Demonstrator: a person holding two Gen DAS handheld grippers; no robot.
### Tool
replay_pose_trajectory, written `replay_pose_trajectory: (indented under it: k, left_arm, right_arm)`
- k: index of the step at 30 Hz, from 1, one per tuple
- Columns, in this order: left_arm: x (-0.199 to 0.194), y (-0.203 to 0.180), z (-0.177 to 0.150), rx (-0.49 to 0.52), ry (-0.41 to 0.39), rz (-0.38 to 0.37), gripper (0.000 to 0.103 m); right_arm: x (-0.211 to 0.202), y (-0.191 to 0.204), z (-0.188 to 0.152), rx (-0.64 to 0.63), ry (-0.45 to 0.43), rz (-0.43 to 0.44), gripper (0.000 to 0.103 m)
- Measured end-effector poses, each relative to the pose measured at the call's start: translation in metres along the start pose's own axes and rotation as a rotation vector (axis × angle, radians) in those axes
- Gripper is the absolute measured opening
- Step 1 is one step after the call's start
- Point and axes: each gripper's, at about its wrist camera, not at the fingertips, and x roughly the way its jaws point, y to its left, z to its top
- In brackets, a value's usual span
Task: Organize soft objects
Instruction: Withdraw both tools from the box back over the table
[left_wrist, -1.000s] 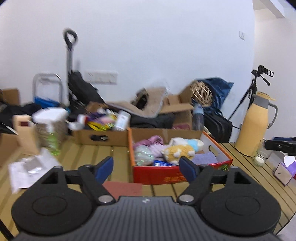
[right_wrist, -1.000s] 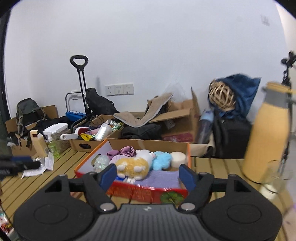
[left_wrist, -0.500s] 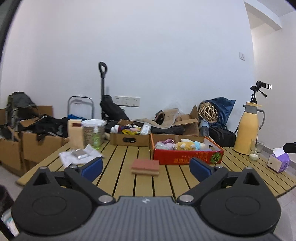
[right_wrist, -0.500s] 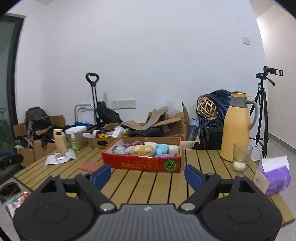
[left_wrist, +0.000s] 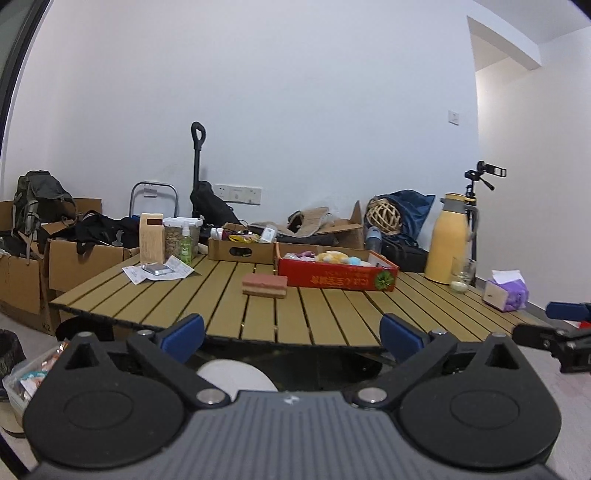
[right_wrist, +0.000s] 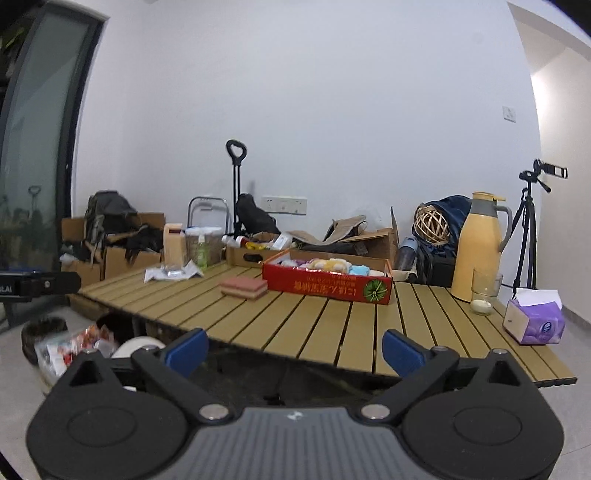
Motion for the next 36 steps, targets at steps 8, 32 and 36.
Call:
replay_pose_trajectory:
  k: [8,32,36]
  left_arm:
    - [-0.011,-0.005,-0.010,0.011,0.012,-0.035,0.103]
    - [0.064,-0.002,0.006,0.029,0.057,-0.008,0.103]
    - [0.097,0.004,0.017,0.024,0.059,0.013,0.103]
  right_arm:
    - [-0.027,0.014,-0.004,0.024,-0.031,0.037,0.103]
    - [0.033,-0.004,0.001,0.070,0.012,0.055,0.103]
    - [0.062,-0.013,0.008,0.088,0.019,0.070,0.103]
